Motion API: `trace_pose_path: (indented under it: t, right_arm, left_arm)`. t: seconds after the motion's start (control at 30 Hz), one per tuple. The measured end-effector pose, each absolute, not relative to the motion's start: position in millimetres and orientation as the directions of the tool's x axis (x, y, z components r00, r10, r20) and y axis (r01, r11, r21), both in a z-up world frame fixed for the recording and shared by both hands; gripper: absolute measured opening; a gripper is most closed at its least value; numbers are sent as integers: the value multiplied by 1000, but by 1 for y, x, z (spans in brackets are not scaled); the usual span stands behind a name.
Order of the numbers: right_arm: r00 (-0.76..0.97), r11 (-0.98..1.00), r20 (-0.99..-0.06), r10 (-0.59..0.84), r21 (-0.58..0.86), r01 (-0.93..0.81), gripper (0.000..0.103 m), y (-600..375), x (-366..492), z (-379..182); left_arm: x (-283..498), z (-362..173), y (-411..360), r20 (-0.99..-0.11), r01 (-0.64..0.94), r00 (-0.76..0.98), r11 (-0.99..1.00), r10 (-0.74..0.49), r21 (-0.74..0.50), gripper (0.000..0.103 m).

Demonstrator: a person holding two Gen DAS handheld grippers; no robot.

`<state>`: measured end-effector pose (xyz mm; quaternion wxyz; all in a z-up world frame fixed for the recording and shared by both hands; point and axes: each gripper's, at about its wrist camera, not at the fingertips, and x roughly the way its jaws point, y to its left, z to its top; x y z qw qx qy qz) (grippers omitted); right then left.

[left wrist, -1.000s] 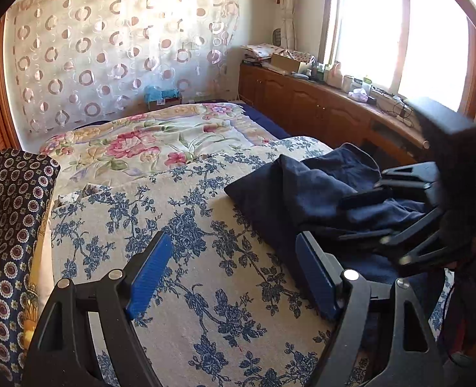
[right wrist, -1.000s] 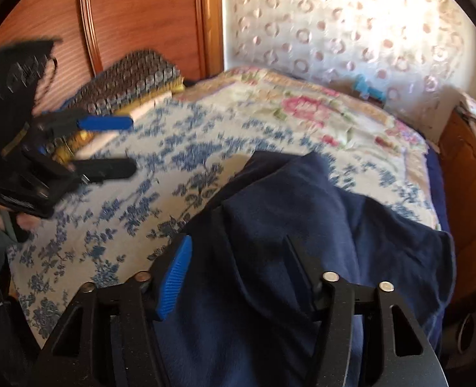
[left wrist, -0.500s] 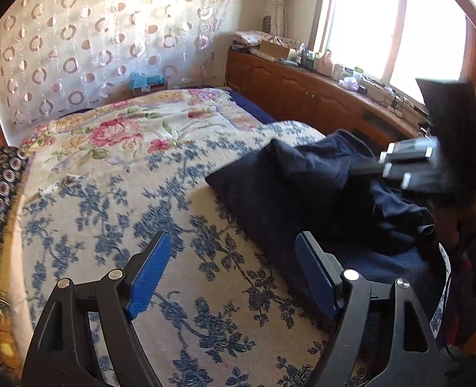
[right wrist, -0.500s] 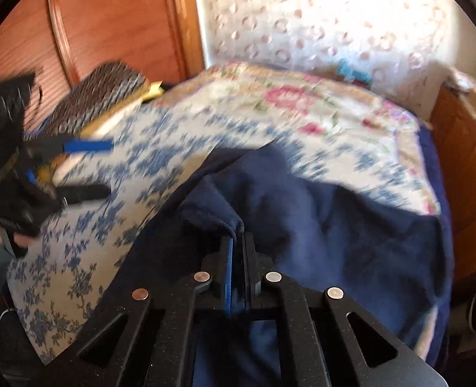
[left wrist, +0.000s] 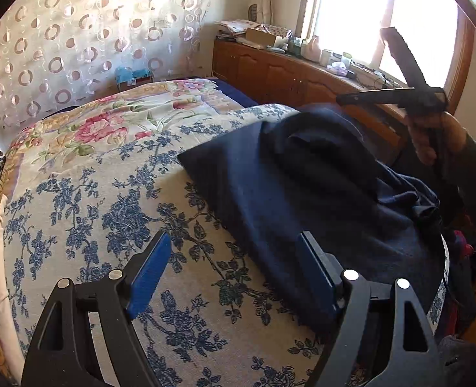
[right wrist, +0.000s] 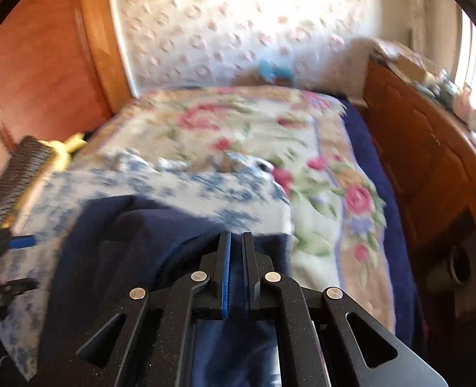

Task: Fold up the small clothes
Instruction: 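Grasp the folded shirt edge with the right tool and fold it over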

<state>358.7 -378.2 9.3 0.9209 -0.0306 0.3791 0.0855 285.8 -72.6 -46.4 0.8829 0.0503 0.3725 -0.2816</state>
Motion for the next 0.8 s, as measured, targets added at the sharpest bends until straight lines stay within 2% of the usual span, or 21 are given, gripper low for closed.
trace_pose_path:
  t: [0.1,0.23,0.33,0.37,0.4,0.67,0.73,0.77,0.8]
  right_arm:
    - [705,989,-697,131,44,-140,23,-380,361,6]
    - [710,976,-676,198,69,-207,24,-364,347,9]
    - [668,955,-700,252,70,-287,42,-344,336,2]
    - [652,949,-712,262,67,-309,51,-335,336,-3]
    - [642,946,-720,263,63,-317,53,-328,335,-7]
    - [553,923,-779,295,81,-377,53,-312,355,-32]
    - [531,916,-792,301,86,-392,40,-312,358,-37]
    - [527,913,-795,302,82,-399,28,-312,358,-37]
    - [529,911,-794,301,76,-405,12,-315,358,-35]
  left_arm:
    - [285,-51,-77,-698,539,555,835,-454,-115,80]
    - [284,-60,-85,-717,548,539,831,-442,-100,80]
    - [285,-67,-91,-729,552,532,829,-431,-87,80]
    - [285,-69,-94,-734,552,529,830,-426,-84,80]
    - [284,-70,-96,-737,552,528,830,-422,-80,80]
    - [283,-74,-103,-754,555,522,830,-398,-54,81]
    - [283,-75,-104,-757,559,520,828,-395,-48,83]
    - [283,-75,-104,-759,561,519,826,-393,-45,84]
    - [282,-75,-105,-760,562,520,826,-390,-39,84]
